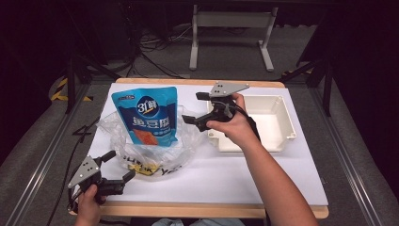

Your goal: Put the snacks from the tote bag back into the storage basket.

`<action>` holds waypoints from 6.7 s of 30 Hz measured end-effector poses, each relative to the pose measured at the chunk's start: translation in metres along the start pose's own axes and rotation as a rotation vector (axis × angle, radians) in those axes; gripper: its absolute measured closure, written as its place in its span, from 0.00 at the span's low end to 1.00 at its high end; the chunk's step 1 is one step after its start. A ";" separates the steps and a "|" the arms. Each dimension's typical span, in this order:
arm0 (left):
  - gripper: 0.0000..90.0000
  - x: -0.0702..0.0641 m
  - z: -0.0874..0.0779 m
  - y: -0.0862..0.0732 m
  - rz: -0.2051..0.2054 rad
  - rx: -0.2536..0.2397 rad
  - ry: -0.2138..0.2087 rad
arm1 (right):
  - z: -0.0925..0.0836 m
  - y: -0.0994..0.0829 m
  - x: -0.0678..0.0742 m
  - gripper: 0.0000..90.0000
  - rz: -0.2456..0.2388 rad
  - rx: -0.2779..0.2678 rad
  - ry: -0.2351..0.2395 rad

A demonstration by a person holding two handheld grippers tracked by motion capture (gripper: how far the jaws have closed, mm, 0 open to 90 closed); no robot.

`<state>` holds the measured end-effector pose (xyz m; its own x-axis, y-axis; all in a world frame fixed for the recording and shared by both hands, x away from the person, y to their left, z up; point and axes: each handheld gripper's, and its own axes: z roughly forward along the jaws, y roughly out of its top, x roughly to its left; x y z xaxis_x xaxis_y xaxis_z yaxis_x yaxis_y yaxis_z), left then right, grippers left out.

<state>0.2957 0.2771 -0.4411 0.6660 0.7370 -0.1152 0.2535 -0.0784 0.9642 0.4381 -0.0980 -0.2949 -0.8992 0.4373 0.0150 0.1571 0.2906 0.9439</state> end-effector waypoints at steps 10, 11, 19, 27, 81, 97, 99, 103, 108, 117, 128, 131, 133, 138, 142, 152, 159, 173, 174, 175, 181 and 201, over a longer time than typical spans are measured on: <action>0.00 0.000 0.000 0.000 -0.003 -0.003 0.002 | 0.025 0.001 -0.002 0.05 0.005 0.006 0.031; 0.00 0.000 0.000 0.000 -0.004 -0.003 0.003 | 0.029 0.000 -0.003 0.05 0.005 0.010 0.033; 0.00 0.000 0.000 0.000 -0.003 -0.003 0.003 | 0.058 -0.006 -0.001 0.06 -0.024 -0.001 0.067; 0.00 0.001 -0.001 0.000 -0.004 -0.005 0.004 | 0.081 -0.017 0.000 0.06 -0.036 0.028 0.086; 0.00 0.001 -0.001 0.000 -0.003 -0.003 -0.002 | 0.127 -0.040 0.014 0.62 -0.149 0.122 0.137; 0.00 0.003 -0.002 0.000 -0.002 -0.010 0.000 | 0.129 -0.018 0.020 0.66 -0.188 0.149 0.171; 0.00 0.003 -0.002 0.000 -0.004 -0.006 -0.002 | 0.126 -0.011 0.021 0.66 -0.201 0.148 0.167; 0.00 0.002 -0.002 0.000 -0.006 -0.012 -0.001 | 0.119 0.003 0.024 0.66 -0.221 0.136 0.164; 0.00 0.002 -0.002 0.000 -0.004 -0.011 0.001 | 0.108 0.018 0.026 0.66 -0.237 0.130 0.167; 0.00 0.002 -0.002 0.001 -0.001 -0.004 0.002 | 0.090 0.039 0.025 0.66 -0.230 0.128 0.183; 0.00 0.002 -0.001 0.001 -0.002 -0.003 0.001 | 0.071 0.056 0.023 0.66 -0.231 0.100 0.178; 0.00 0.002 -0.001 0.000 -0.004 -0.006 0.001 | 0.066 0.059 0.022 0.66 -0.230 0.090 0.177; 0.00 0.002 -0.002 0.001 -0.003 -0.004 0.002 | 0.062 0.060 0.021 0.66 -0.227 0.087 0.175; 0.00 0.002 -0.002 0.000 -0.003 -0.007 0.001 | 0.049 0.061 0.016 0.66 -0.231 0.087 0.165; 0.00 0.002 -0.002 0.000 -0.004 -0.006 0.004 | 0.037 0.061 0.013 0.66 -0.235 0.081 0.151; 0.00 0.002 -0.002 0.000 -0.005 -0.006 0.006 | 0.000 0.060 0.000 0.67 -0.221 0.069 0.106; 0.00 0.002 -0.002 0.000 -0.005 -0.005 0.006 | -0.028 0.062 -0.009 0.67 -0.217 0.072 0.057; 0.00 0.002 -0.001 0.000 -0.005 -0.001 0.008 | -0.079 0.053 -0.030 0.67 -0.191 0.077 -0.019; 0.00 0.002 -0.001 0.000 -0.005 0.000 0.008 | -0.084 0.052 -0.033 0.67 -0.186 0.078 -0.027; 0.00 0.002 -0.001 0.000 -0.003 -0.001 0.008 | -0.086 0.050 -0.034 0.67 -0.183 0.078 -0.033; 0.00 0.002 -0.001 0.000 -0.005 -0.002 0.009 | -0.106 0.040 -0.046 0.67 -0.149 0.079 -0.074; 0.00 0.002 0.000 0.000 -0.003 0.004 0.015 | -0.153 0.010 -0.093 0.67 -0.051 0.131 -0.244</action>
<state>0.2969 0.2783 -0.4418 0.6548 0.7470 -0.1150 0.2584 -0.0782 0.9629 0.4605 -0.2658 -0.2358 -0.7846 0.6070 -0.1262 0.1803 0.4181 0.8903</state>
